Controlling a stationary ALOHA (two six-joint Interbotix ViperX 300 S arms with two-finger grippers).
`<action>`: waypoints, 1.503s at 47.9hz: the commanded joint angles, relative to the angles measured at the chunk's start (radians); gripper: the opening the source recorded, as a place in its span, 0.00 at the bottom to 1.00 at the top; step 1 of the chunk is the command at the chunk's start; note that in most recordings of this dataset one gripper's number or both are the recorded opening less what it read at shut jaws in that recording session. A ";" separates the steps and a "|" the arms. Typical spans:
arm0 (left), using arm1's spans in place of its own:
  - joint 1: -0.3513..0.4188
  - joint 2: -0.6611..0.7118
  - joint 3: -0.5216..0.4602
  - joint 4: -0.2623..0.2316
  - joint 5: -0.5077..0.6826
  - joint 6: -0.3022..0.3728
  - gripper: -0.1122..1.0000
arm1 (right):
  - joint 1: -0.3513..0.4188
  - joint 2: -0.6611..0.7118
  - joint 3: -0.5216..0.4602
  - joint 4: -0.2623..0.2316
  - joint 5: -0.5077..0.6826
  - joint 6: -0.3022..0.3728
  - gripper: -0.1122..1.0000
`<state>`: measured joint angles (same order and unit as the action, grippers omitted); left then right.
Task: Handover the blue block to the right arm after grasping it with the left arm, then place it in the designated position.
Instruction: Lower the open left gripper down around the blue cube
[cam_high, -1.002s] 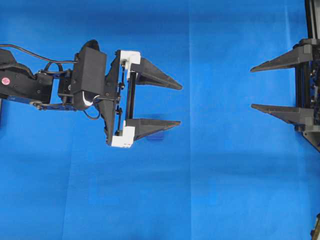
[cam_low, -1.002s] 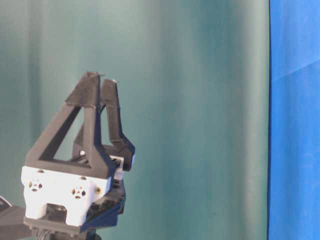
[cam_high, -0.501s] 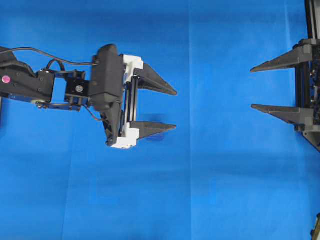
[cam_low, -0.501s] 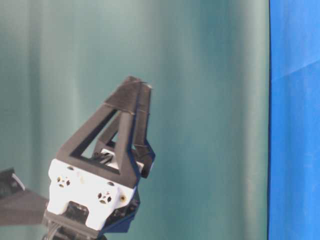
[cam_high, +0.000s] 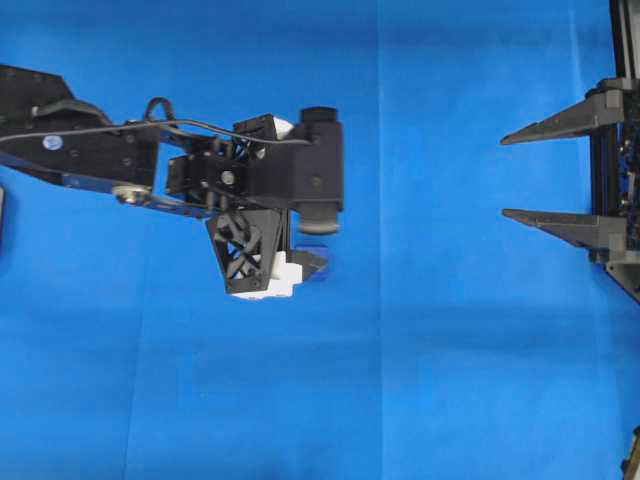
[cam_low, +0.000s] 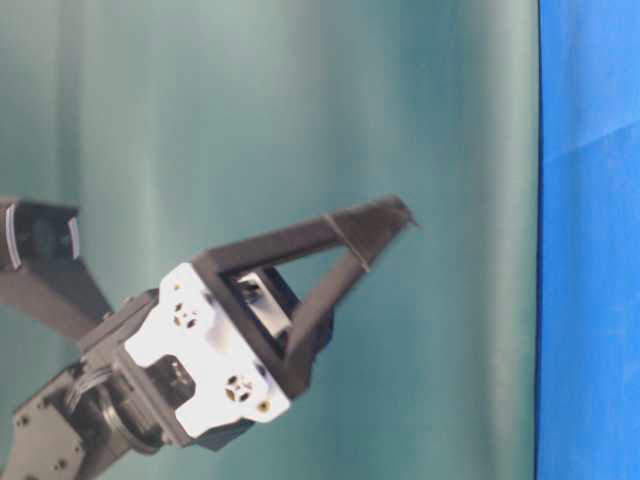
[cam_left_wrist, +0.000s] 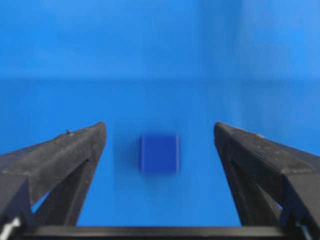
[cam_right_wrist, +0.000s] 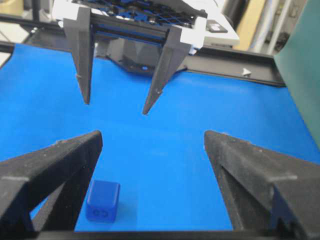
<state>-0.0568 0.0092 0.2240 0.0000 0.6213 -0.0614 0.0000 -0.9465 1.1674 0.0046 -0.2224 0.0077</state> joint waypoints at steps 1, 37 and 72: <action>0.002 0.011 -0.075 0.005 0.101 -0.005 0.92 | 0.000 0.009 -0.028 0.003 -0.003 0.000 0.95; 0.006 0.041 -0.135 0.012 0.172 -0.006 0.92 | 0.002 0.015 -0.032 0.003 0.012 0.000 0.95; 0.006 0.043 -0.135 0.012 0.172 -0.008 0.92 | 0.000 0.017 -0.032 0.003 0.011 0.000 0.95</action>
<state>-0.0537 0.0644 0.1150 0.0092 0.7977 -0.0690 0.0000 -0.9373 1.1628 0.0046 -0.2071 0.0077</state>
